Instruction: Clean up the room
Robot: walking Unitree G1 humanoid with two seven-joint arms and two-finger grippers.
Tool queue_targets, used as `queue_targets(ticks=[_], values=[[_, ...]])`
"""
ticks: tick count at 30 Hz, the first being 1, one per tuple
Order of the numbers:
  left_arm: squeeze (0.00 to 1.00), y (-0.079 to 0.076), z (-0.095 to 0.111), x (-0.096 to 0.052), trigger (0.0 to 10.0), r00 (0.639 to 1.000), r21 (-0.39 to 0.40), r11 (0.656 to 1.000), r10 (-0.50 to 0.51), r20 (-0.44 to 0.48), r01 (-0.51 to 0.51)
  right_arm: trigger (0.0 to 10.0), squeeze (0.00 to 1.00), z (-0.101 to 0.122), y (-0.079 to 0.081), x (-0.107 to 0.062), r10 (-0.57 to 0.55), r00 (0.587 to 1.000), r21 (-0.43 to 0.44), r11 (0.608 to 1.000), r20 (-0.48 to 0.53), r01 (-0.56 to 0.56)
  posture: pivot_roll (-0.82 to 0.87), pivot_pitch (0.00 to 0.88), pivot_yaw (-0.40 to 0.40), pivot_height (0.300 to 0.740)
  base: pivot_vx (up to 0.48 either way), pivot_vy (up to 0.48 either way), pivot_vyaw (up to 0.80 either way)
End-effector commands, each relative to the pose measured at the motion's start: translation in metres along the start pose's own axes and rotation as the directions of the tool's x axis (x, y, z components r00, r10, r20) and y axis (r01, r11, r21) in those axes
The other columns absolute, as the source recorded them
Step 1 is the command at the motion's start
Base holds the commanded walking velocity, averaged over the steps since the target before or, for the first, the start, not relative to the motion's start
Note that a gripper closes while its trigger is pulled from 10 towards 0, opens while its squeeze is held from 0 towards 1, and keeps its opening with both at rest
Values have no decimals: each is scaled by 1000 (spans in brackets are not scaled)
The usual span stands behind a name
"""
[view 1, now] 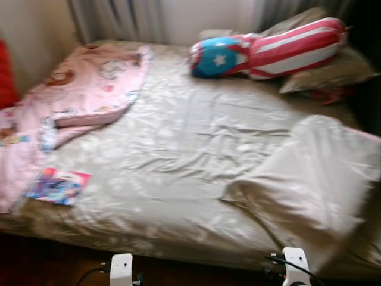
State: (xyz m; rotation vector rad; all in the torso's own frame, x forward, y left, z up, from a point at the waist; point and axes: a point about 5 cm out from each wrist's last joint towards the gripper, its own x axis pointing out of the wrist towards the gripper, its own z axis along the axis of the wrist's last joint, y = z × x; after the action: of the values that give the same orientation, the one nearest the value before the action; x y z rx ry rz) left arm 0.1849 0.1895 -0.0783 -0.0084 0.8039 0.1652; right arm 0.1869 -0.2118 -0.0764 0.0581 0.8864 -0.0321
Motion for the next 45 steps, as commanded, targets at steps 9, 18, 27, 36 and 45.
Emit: queue_targets(ticks=[9,18,27,36,45], values=[[0,10,-13,-4,10000,998,-16,999,33,-47,-34,10000,0,-15,6,-2,13,999,10,1000,-49,-13,-92,155,-15,740,0,0,-626],[0,11,-15,-4,10000,998,-21,999,36,-54,-37,10000,0,-15,6,-2,15,999,6,1000,-49,-15,-88,158,-15,740,0,0,-603],[0,12,-16,-5,10000,998,-9,999,37,-59,-37,10000,0,-14,6,-2,16,999,18,1000,-30,-16,-87,158,-16,740,0,-249,-178],[0,12,-16,-5,10000,998,-13,999,37,-60,-37,10000,0,-13,6,-2,16,1000,17,1000,-27,-16,-88,160,-17,740,0,-427,0],[0,12,-17,-5,10000,997,-24,999,45,-64,-46,10000,0,-13,5,-2,17,1000,15,1000,-25,-16,-90,163,-21,740,0,0,0]])
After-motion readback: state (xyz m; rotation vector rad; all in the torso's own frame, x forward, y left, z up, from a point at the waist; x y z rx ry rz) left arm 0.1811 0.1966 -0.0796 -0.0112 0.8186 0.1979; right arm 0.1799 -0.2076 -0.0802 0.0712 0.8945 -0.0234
